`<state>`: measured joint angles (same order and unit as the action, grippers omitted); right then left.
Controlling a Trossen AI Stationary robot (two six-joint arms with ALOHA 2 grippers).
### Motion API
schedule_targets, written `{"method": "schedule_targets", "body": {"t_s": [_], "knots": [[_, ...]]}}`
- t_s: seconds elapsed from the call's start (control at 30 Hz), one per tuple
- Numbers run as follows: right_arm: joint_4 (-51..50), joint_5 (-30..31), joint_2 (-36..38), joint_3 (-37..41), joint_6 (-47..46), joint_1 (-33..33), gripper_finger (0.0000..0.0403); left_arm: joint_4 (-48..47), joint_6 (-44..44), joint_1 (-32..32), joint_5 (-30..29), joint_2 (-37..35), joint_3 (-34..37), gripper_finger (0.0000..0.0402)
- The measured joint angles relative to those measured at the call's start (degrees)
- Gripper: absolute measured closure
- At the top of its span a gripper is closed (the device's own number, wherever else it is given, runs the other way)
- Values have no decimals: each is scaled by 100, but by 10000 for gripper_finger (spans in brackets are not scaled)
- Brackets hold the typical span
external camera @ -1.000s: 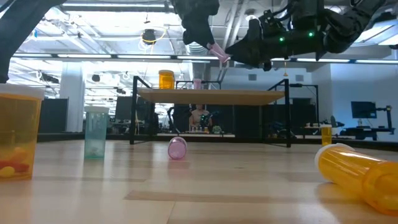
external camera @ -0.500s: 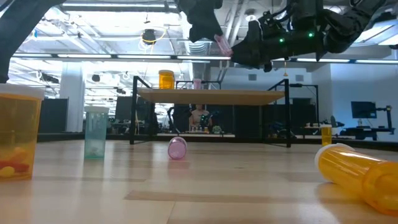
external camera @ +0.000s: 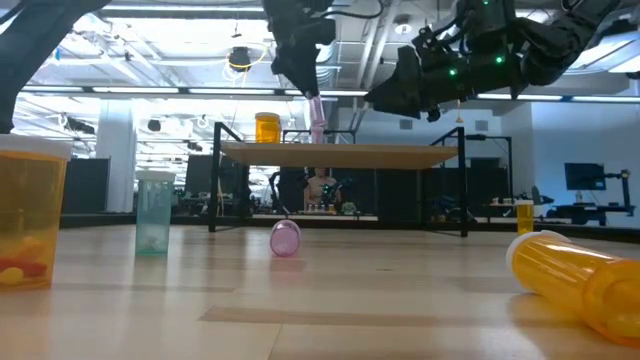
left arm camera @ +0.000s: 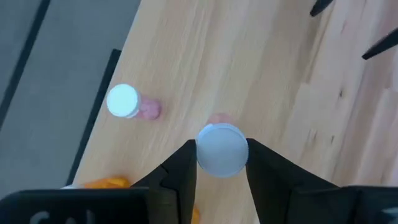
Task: Pick and place medicine bottles onto shelf by color
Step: Put the right pink pill bottle on the shelf aligned with the other pink pill bottle
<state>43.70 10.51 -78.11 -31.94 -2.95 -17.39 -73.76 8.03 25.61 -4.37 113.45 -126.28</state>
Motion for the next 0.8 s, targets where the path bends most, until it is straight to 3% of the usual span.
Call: {"method": "schedule_targets", "body": {"t_s": [0.23, 0.8], "knots": [[5, 8, 2, 0, 41, -32, 170, -71, -15, 185, 295, 124, 1, 296], [1, 10, 2, 0, -5, 20, 170, -204, 53, 218, 269, 444, -2, 296]]}}
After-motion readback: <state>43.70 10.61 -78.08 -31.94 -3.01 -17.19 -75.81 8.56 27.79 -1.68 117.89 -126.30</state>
